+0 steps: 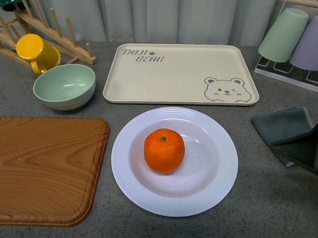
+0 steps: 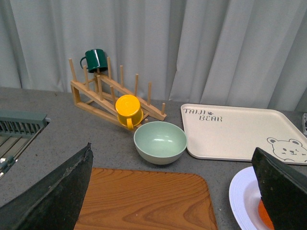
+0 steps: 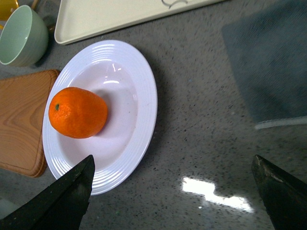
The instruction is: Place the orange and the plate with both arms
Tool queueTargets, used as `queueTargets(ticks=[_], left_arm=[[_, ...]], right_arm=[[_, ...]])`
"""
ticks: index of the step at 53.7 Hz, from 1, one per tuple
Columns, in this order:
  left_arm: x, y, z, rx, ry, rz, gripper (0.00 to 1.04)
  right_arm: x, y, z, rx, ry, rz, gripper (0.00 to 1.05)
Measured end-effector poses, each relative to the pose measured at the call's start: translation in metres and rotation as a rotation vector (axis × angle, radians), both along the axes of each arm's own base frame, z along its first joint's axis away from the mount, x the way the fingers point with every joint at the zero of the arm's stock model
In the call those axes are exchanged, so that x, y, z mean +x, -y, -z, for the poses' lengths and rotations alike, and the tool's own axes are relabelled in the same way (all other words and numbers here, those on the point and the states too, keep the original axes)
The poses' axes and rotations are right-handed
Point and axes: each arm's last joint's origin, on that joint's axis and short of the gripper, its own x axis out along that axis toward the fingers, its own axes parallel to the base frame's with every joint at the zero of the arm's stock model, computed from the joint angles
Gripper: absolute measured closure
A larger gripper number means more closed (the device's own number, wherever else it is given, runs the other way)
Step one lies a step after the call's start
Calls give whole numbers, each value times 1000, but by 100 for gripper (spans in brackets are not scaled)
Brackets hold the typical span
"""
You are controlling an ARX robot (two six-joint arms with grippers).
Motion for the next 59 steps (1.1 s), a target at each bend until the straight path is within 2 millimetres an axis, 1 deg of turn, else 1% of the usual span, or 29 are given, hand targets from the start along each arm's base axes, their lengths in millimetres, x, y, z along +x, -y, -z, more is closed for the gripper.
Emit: queueTargets(ticks=[3, 13, 17, 20, 24, 30, 37, 48, 59], left_arm=[[0, 0, 0, 0, 0, 0, 6], [0, 0, 0, 0, 0, 0, 6], [0, 0, 0, 0, 0, 0, 6], [0, 0, 0, 0, 0, 0, 6], [0, 0, 0, 0, 0, 0, 6], [0, 0, 0, 0, 0, 0, 6], [0, 0, 0, 0, 0, 0, 6], [0, 0, 0, 0, 0, 0, 6], [0, 0, 0, 0, 0, 0, 6]], right_arm=[[9, -5, 13, 52, -42, 5, 9], [27, -20, 30, 148, -110, 15, 9], [33, -26, 33, 172, -122, 15, 9], [40, -34, 36, 191, -141, 17, 9], [45, -39, 38, 202, -149, 20, 9], [57, -47, 45, 203, -166, 36, 9], [69, -51, 48, 222, -162, 33, 9], [80, -57, 51, 243, -162, 24, 9], [78, -61, 57, 234, -186, 22, 41]])
